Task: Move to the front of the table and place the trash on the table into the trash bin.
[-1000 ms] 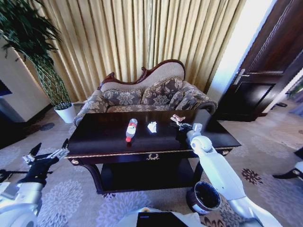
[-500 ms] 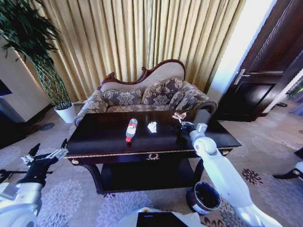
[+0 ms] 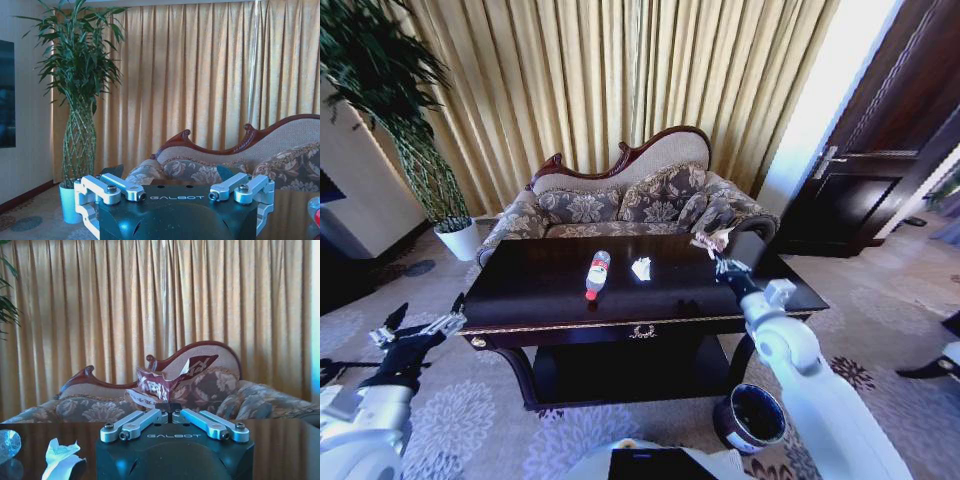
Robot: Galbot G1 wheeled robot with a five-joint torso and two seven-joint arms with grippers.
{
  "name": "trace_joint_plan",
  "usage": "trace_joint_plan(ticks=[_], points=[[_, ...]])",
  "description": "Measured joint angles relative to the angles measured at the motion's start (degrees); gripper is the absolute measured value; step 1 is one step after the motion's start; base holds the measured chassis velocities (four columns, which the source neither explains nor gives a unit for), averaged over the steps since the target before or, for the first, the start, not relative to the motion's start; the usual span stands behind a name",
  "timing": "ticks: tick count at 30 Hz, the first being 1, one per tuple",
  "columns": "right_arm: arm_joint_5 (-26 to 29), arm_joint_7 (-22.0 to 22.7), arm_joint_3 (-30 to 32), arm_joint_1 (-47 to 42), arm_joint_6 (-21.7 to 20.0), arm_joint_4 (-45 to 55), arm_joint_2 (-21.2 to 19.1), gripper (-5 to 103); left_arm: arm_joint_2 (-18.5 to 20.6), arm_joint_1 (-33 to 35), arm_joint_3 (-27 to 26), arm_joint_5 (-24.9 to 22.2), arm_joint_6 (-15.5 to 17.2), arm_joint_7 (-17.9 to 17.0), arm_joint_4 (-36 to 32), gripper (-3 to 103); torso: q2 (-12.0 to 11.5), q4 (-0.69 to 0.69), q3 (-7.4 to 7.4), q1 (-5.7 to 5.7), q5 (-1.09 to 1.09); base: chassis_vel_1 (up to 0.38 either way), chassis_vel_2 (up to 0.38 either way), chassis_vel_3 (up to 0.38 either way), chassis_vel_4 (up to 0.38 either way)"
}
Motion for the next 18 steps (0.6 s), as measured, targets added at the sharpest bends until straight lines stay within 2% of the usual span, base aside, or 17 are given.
trace_joint_plan(ticks=[8,18], points=[[-0.9,0.06,4.92,-10.72,0.67,9.97,2.32,0,2.47,-0.71,0.06,-1.93,1.51,-0.05,0.0,100,0.0,-0.01,0.0,0.0,-0.01,0.0,0.0,0.0,0.0],[-1.4,0.14,6.63,-16.64,0.34,14.54,4.7,0,5.28,-0.64,0.16,-3.07,2.0,0.04,0.0,100,-0.01,0.0,0.01,0.02,0.0,0.0,0.0,0.0,0.0]])
